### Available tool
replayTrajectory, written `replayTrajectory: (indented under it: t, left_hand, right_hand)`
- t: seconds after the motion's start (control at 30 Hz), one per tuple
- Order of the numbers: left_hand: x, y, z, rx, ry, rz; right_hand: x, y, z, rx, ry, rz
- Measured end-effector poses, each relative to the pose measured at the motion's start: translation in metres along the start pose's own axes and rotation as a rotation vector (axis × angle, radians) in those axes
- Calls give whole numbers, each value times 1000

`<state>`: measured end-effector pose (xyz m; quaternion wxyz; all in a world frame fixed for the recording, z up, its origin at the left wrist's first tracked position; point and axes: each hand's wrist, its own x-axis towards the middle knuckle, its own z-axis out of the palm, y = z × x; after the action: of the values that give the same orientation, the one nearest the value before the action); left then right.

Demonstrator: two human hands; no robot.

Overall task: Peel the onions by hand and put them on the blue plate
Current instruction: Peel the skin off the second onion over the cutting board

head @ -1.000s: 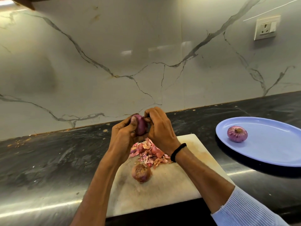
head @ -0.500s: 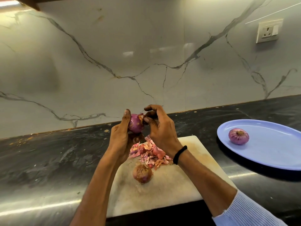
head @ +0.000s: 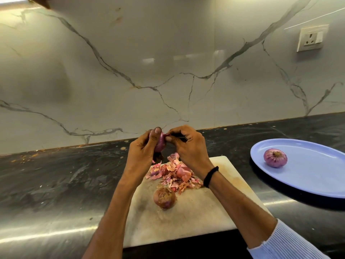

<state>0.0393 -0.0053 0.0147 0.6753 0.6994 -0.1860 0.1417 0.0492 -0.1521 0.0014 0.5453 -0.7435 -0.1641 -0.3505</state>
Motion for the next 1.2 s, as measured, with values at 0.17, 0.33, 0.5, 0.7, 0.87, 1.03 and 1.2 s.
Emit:
replayTrajectory:
  t: [0.17,0.33,0.5,0.7,0.87,1.03,1.2]
  left_hand:
    - [-1,-3,-1,44,13,-45]
    - [-2,3,4,-204,56,-340]
    - [0,4,7,-369,30,-499]
    - [1,-1,6,-490,12,-549]
    - [7,1,-1,-645,59,-526]
    - [8,-1,-2,-525,174,-505]
    - [7,3,-1,-438,262,-437]
  right_hand:
    - [-5,3,6,-156,-27,-135]
    - [-9,-3,14,-196,6,-222]
    - [-9,-4,14,-33,-44,-16]
    - [-11,-10,15,250,-93,296]
    - [2,-22,-2,869,87,491]
    - [-1,-10,-3,266,99,414]
    - [-3,-11,-11,-39,104,224]
